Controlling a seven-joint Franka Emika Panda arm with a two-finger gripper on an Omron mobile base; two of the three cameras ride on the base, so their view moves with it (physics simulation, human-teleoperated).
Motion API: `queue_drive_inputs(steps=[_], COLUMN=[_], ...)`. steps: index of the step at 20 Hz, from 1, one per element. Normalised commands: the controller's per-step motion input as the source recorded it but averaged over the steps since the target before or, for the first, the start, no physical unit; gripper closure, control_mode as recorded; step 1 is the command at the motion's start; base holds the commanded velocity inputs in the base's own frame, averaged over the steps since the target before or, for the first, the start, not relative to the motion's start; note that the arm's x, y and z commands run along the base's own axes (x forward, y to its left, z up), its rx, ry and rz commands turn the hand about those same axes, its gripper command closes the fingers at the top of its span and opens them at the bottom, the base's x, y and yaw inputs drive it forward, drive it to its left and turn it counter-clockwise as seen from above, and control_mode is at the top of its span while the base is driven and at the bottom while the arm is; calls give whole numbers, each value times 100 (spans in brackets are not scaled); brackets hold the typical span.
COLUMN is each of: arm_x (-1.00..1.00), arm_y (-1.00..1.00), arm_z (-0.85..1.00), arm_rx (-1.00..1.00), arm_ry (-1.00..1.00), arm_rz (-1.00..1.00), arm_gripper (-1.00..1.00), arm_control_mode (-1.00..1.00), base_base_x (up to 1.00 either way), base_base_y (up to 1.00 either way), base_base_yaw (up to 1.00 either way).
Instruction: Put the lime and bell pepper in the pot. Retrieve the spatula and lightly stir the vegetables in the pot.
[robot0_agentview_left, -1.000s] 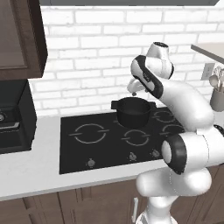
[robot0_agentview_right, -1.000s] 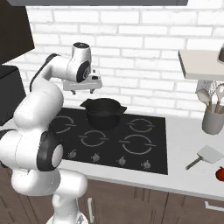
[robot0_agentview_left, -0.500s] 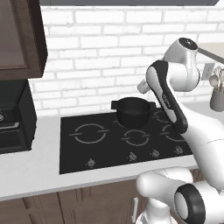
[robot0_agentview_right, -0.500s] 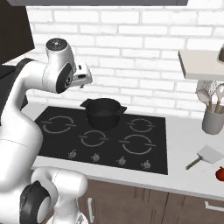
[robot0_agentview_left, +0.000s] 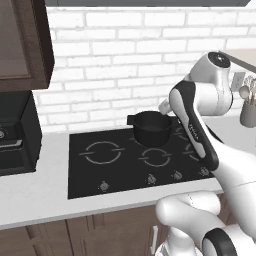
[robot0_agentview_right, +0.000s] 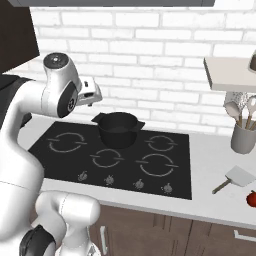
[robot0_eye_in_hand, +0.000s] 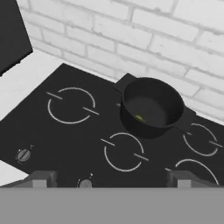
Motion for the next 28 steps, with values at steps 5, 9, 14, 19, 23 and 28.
queue_drive_inputs(steps=[5, 9, 14, 19, 23, 28], arm_x=[0, 0, 0, 0, 0, -7], arm_y=[0, -3, 0, 0, -21, -42], arm_z=[0, -1, 0, 0, -1, -41], arm_rx=[0, 0, 0, 0, 7, 10], arm_ry=[0, 0, 0, 0, 2, 11], arm_rz=[0, 0, 0, 0, -2, -11], arm_gripper=[-100, -100, -100, -100, -100, -100], arm_control_mode=[-100, 100, 100, 100, -100, -100], base_base_x=[0, -4, -16, -5, 0, 0], base_base_y=[0, -45, -100, -99, -34, 0], base_base_yaw=[0, 0, 0, 0, 0, 0])
